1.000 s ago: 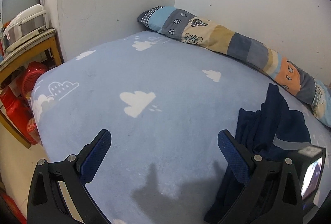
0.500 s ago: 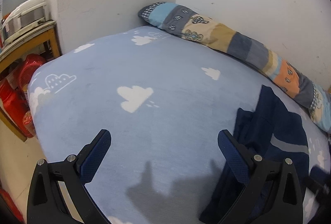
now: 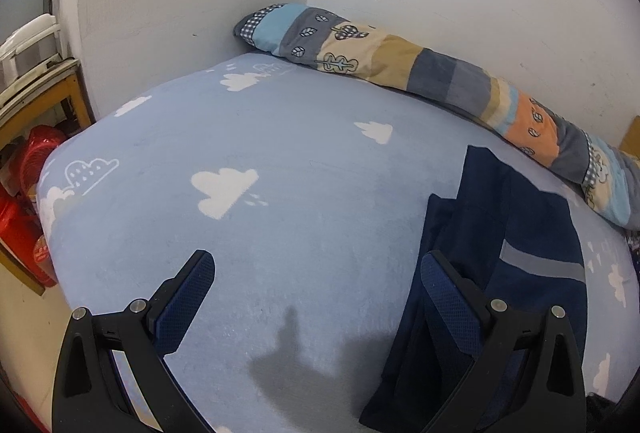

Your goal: Fold large clothes

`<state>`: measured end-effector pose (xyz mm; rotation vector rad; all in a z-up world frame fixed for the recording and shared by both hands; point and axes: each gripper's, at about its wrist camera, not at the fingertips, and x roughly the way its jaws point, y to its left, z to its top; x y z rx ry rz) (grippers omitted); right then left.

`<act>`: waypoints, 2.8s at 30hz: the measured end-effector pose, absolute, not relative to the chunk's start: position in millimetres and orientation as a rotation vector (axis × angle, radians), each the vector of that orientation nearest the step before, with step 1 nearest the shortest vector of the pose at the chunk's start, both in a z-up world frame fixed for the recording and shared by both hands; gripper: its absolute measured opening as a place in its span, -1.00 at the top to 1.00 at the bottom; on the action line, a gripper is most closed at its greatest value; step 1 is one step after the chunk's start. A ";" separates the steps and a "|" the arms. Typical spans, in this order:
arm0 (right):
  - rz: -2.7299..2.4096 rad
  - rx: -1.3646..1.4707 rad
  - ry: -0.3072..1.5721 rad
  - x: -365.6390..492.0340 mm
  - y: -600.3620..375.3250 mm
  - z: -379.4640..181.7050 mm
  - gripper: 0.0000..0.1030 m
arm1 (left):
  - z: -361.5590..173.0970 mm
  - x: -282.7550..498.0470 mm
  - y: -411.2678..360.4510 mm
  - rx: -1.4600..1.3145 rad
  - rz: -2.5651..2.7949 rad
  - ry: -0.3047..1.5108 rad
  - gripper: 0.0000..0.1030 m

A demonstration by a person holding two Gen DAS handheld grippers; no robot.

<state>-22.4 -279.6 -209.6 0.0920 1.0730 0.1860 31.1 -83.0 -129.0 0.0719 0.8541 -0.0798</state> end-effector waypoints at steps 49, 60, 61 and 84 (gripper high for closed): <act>-0.083 0.471 1.139 74.5 -480.3 -195.4 -0.65 | -219.1 22.2 -181.4 0.300 -0.334 1.159 -0.95; 0.317 0.668 1.182 -54.4 -406.8 -208.9 0.27 | -183.9 -6.6 -206.4 0.272 -0.497 0.978 -0.95; 0.273 0.672 1.213 -54.3 -407.0 -222.2 0.88 | -194.0 -5.3 -208.2 0.281 -0.500 1.004 -0.95; 0.055 0.600 1.093 15.7 -473.8 -212.9 0.16 | -241.2 -54.0 -255.5 0.440 -0.662 1.201 -0.96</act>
